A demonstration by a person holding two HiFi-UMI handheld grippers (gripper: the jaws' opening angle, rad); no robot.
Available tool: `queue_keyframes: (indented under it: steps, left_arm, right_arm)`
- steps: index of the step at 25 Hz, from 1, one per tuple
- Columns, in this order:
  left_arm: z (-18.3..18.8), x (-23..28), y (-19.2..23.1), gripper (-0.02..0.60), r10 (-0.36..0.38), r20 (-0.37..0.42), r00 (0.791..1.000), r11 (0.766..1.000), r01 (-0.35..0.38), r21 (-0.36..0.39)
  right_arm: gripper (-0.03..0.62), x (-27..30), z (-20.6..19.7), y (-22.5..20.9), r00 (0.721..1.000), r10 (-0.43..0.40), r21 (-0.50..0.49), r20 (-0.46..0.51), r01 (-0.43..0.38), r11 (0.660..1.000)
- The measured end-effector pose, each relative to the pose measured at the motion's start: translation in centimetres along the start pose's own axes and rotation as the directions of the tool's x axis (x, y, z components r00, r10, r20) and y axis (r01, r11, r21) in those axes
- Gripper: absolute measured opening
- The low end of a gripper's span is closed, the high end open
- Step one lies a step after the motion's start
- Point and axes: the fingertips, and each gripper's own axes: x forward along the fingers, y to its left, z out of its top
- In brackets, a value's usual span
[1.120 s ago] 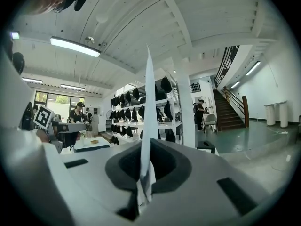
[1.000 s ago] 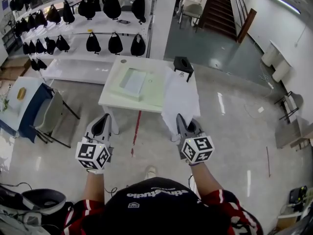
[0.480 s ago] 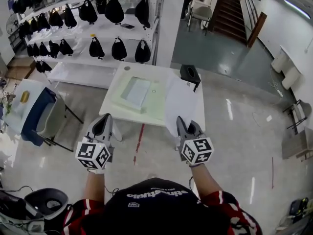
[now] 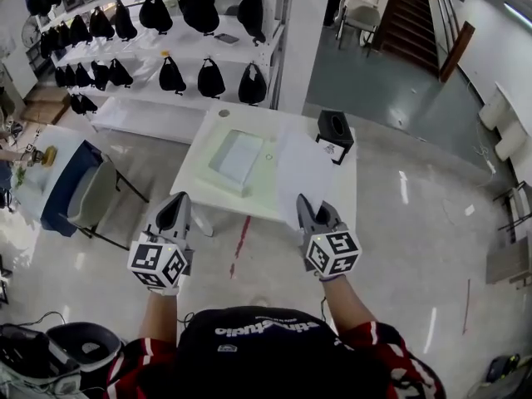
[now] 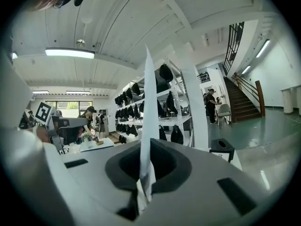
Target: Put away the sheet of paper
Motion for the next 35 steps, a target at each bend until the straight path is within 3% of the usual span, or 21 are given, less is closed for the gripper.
queue_keyframes:
  steps: [11, 24, 35]
  left_arm:
    - [-1.3, 3.5, 2.3, 0.003, -0.020, -0.023, 1.000, 1.000, 0.020, -0.007]
    - [-0.6, 10.7, 11.9, 0.003, -0.125, -0.010, 0.992, 0.992, 0.125, -0.009]
    - [-1.6, 13.7, 16.2, 0.003, -0.193, 0.001, 0.981, 0.981, 0.193, -0.026]
  right_arm:
    - [0.003, 3.1, -0.7, -1.1, 0.999, -0.030, 0.029, -0.027, 0.031, 0.999]
    - [0.003, 13.1, 0.9, 1.7, 0.994, -0.102, 0.001, -0.040, 0.102, 0.995]
    - [0.003, 18.8, -0.3, 2.5, 0.983, -0.161, -0.035, -0.092, 0.158, 0.987]
